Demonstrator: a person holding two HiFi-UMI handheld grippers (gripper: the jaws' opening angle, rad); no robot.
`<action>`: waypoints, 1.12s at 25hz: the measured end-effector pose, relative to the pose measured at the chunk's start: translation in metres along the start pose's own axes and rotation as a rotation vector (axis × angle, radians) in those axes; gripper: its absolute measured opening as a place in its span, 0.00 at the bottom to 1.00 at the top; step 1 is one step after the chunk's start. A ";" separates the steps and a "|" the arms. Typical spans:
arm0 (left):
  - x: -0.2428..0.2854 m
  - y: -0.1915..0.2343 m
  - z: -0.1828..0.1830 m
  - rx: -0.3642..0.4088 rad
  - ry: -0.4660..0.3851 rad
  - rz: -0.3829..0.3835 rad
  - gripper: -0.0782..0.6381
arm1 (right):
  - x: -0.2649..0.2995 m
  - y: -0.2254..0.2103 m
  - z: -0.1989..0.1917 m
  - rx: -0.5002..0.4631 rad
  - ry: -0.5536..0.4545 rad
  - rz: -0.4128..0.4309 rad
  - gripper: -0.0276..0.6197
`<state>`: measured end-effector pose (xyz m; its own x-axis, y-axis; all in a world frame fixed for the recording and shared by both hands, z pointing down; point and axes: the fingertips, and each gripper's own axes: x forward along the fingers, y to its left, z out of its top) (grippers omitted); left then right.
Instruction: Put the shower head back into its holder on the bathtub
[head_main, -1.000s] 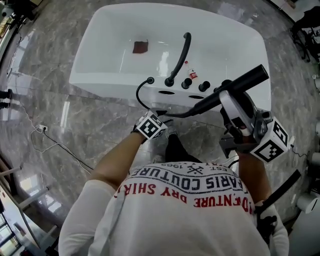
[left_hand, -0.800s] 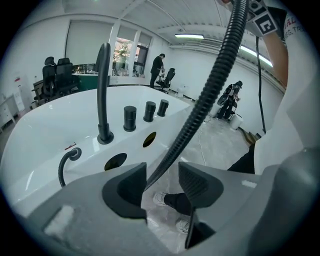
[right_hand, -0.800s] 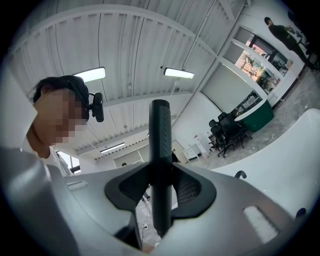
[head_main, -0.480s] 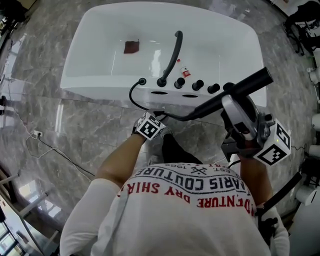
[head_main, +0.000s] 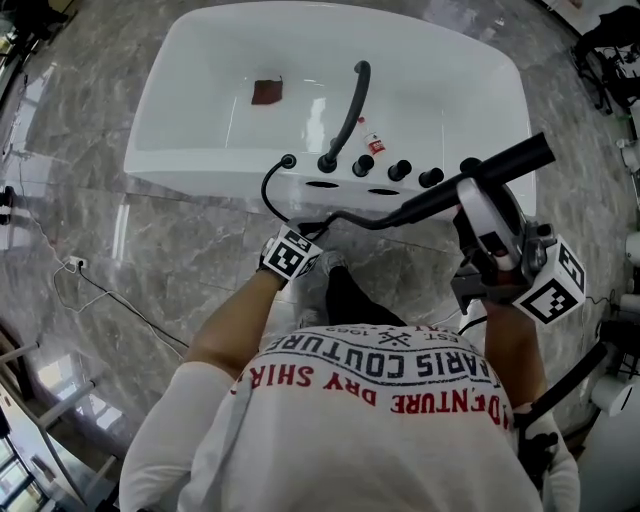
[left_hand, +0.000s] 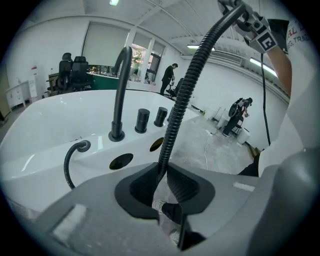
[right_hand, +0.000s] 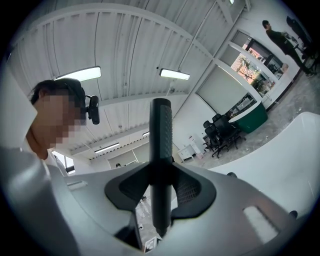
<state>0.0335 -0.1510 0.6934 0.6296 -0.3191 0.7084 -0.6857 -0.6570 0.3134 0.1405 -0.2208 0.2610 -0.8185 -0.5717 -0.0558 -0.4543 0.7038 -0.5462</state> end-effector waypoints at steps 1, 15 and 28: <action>-0.005 0.003 0.001 -0.019 -0.014 0.010 0.19 | 0.000 -0.004 0.002 -0.002 -0.004 -0.011 0.26; -0.106 0.035 0.013 -0.173 -0.267 0.152 0.19 | 0.002 -0.018 -0.016 -0.149 0.053 -0.111 0.26; -0.212 0.071 0.089 -0.178 -0.572 0.262 0.19 | 0.008 0.005 0.005 -0.122 -0.027 -0.050 0.26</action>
<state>-0.1161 -0.1906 0.5088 0.4950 -0.7985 0.3426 -0.8617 -0.4008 0.3111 0.1337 -0.2244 0.2535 -0.7848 -0.6174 -0.0548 -0.5350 0.7194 -0.4430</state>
